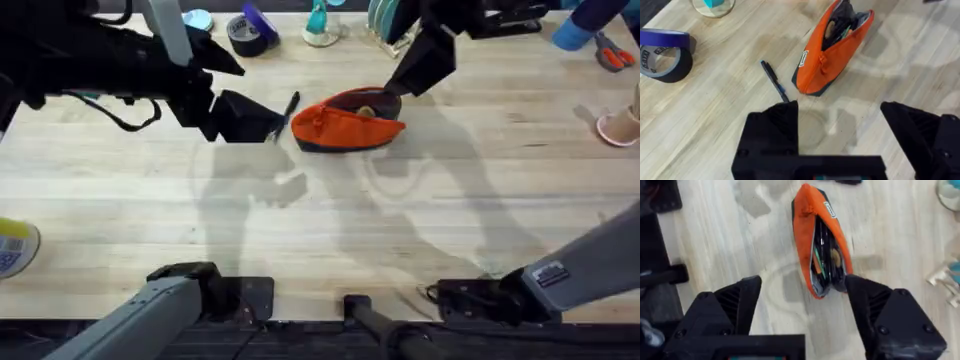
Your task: Unzip the bag, pick up the pens from the table one at a time and place them inside, then zip the bag closed.
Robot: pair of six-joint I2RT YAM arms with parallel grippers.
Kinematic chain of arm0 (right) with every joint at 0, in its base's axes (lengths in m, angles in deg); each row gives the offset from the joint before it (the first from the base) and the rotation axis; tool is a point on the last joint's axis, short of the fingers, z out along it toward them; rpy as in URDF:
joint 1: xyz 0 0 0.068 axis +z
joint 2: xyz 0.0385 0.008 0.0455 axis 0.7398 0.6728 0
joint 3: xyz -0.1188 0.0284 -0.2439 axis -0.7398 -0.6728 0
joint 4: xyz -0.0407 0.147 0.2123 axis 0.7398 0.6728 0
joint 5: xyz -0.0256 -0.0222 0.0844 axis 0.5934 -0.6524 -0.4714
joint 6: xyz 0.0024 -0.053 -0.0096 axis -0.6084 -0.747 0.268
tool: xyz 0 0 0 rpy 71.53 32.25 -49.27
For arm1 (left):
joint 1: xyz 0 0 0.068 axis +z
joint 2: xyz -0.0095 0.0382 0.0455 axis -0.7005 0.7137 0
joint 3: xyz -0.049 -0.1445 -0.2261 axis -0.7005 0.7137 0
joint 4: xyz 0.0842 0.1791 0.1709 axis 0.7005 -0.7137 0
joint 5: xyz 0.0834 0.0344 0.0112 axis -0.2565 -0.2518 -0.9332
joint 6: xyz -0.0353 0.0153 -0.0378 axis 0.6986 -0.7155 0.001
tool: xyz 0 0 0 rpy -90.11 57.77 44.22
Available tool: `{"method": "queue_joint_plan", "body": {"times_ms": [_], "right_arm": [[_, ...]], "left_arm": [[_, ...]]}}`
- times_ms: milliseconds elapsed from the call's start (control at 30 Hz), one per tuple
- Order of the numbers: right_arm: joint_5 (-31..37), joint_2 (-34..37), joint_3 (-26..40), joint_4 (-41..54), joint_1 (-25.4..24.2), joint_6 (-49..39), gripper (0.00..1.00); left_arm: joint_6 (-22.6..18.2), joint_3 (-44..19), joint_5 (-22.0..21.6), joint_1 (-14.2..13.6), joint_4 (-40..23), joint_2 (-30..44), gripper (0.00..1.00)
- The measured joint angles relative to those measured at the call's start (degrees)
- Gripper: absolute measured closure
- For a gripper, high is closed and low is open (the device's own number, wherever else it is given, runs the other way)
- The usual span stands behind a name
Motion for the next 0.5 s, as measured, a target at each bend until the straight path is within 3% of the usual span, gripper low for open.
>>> {"method": "queue_joint_plan", "body": {"times_ms": [233,500], "right_arm": [[3.87,-4.2,0.24,-0.05,0.0,10.84,0.006],[5.97,-8.09,0.19,-1.99,-0.85,20.44,0.006]], "left_arm": [[0.79,0.0,-0.58,0.0,0.0,0.0,0.008],[3.88,0.0,-5.1,0.0,-1.5,0.0,0.008]]}}
